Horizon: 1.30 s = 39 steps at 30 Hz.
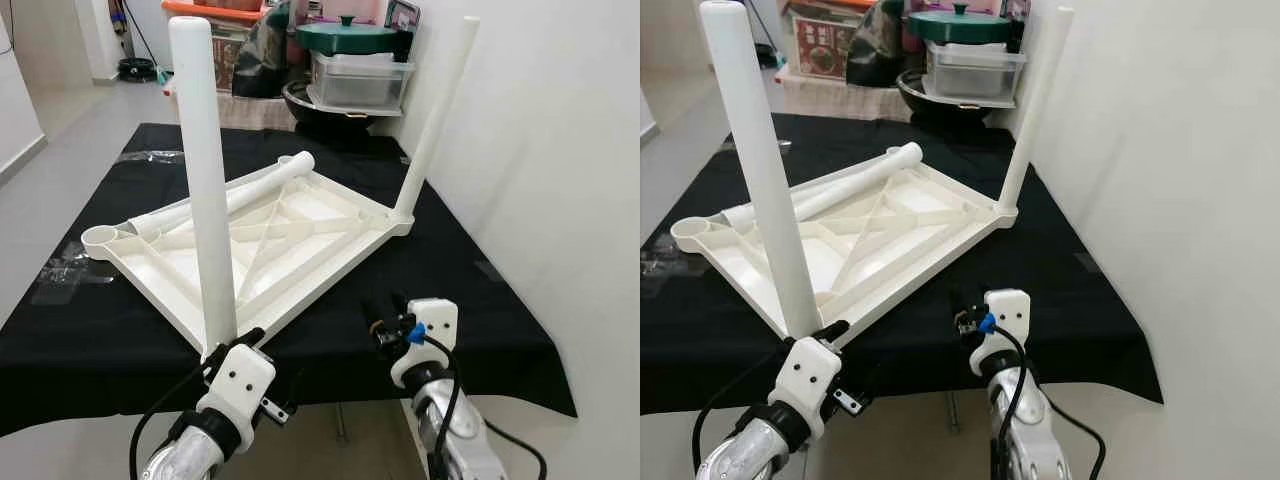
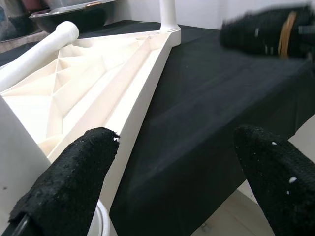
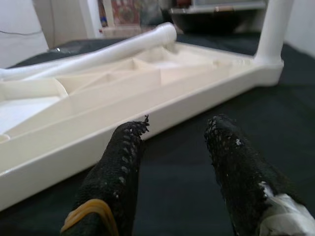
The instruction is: Building children table
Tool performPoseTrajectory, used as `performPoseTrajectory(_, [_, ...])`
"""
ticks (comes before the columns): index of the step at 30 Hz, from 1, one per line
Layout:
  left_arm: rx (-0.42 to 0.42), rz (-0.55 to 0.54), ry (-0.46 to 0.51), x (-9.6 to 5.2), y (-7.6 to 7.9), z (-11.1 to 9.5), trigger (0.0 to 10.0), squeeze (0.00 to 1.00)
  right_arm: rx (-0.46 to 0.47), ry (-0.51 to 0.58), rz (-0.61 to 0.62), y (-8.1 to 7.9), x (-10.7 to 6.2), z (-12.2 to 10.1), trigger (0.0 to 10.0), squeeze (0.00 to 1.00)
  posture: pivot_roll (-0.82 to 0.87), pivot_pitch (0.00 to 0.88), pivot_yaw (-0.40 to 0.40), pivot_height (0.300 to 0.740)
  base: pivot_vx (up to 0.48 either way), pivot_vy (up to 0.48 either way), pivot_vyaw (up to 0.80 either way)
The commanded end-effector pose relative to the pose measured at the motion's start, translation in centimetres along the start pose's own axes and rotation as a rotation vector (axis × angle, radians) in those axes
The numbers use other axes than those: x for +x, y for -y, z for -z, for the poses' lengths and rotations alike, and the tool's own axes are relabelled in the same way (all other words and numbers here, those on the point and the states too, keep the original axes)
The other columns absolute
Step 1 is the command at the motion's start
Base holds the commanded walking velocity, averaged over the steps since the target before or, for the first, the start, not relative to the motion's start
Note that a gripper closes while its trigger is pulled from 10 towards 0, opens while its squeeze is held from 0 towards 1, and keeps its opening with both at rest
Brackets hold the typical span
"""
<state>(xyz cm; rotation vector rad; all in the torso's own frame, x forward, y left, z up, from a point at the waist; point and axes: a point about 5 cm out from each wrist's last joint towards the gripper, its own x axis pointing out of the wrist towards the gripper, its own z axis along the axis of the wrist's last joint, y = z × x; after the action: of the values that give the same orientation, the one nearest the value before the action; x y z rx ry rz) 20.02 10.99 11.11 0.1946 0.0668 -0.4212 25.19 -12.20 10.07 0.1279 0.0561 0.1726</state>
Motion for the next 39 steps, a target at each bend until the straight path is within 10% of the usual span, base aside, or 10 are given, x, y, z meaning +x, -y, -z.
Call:
performPoseTrajectory(1, [-0.007,0.0,-0.008,0.03,0.01,0.22,10.0,0.0,0.004,-0.015,0.028,0.25,-0.09,-0.14,10.0,0.0,0.06,0.0,-0.093,0.74,0.0,0.0,0.0])
performPoseTrajectory(39, [-0.076,-0.085,-0.064,0.88,-0.64,1.04,10.0,0.0,0.01,-0.131,0.043,-0.19,-0.07,0.7,10.0,0.0,0.06,0.0,-0.088,0.74,-0.135,0.0,0.0])
